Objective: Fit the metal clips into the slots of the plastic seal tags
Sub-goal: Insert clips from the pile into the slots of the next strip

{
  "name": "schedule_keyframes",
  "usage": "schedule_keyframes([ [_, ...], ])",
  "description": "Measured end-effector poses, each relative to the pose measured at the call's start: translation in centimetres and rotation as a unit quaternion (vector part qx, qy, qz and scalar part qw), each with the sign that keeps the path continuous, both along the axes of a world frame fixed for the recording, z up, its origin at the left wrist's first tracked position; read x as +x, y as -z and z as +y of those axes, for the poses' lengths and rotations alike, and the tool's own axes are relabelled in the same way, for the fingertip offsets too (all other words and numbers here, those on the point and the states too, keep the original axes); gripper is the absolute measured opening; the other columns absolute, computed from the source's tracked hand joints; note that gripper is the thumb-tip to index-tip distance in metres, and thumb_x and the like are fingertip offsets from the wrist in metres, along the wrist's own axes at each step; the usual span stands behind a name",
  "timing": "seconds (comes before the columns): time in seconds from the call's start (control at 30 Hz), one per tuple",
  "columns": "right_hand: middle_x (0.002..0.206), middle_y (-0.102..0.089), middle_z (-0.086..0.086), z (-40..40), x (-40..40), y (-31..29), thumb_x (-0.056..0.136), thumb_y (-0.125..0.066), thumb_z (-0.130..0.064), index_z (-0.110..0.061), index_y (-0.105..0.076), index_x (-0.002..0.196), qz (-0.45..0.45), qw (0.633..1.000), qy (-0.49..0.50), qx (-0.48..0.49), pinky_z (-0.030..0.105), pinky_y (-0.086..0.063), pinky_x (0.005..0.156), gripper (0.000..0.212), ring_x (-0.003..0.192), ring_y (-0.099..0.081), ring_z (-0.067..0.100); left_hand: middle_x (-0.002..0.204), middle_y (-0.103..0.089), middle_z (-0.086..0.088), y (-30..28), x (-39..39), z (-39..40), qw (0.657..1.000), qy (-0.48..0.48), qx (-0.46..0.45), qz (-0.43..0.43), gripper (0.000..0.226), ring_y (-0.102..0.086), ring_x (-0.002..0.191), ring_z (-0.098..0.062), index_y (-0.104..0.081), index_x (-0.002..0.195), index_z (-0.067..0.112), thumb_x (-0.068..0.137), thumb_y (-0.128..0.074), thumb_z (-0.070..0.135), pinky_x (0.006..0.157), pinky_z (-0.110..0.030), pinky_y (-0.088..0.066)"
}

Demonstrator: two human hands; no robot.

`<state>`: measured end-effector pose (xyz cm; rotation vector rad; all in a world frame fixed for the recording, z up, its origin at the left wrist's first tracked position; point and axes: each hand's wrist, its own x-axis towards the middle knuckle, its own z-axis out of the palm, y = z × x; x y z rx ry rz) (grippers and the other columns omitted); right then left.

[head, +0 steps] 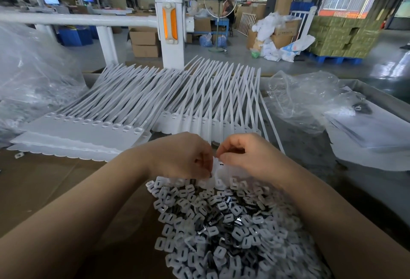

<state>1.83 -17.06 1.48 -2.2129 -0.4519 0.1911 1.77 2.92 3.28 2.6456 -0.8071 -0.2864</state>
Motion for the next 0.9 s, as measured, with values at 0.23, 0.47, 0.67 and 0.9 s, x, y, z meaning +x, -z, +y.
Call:
schedule_keyframes([
  [0.23,0.087,-0.073,-0.018,-0.1,0.0,0.0,0.092,-0.068,-0.02,-0.035,-0.069,0.085,-0.008,1.0,-0.002,0.007,0.013,-0.048,0.074,0.016,0.082,-0.065,-0.009,0.077,-0.06,0.016,-0.3,-0.6,-0.8,0.998,0.025,0.058,-0.025,0.004,-0.056,0.074,0.003,-0.064,0.085,0.027,0.082,-0.067,0.025,0.066,-0.018,-0.042],
  [0.47,0.087,-0.073,-0.017,-0.1,0.2,0.1,0.091,-0.068,-0.018,-0.033,-0.07,0.086,-0.013,1.0,-0.004,0.005,0.02,-0.054,0.078,0.016,0.081,-0.067,-0.005,0.076,-0.064,0.015,-0.7,-1.0,-0.7,0.998,0.049,-0.017,0.045,0.01,-0.058,0.072,0.002,-0.067,0.078,0.032,0.081,-0.076,0.029,0.065,-0.012,-0.042],
  [0.67,0.086,-0.073,-0.011,-0.1,0.5,0.2,0.092,-0.068,-0.024,-0.031,-0.069,0.088,-0.007,1.0,-0.001,-0.004,0.022,-0.056,0.074,0.008,0.079,-0.067,-0.001,0.081,-0.067,0.015,-0.7,-1.9,-1.8,0.982,0.12,-0.095,0.108,0.009,-0.057,0.069,0.002,-0.072,0.087,0.031,0.083,-0.077,0.025,0.065,-0.008,-0.042],
  [0.9,0.083,-0.072,-0.016,-0.2,0.5,0.2,0.091,-0.069,-0.022,-0.032,-0.07,0.081,-0.011,1.0,0.004,0.009,0.018,-0.05,0.069,0.014,0.077,-0.067,-0.002,0.078,-0.063,0.031,-0.3,-2.5,-2.7,0.983,0.128,-0.102,0.087,0.014,-0.059,0.073,0.011,-0.076,0.098,0.025,0.084,-0.077,0.022,0.068,-0.001,-0.039],
])
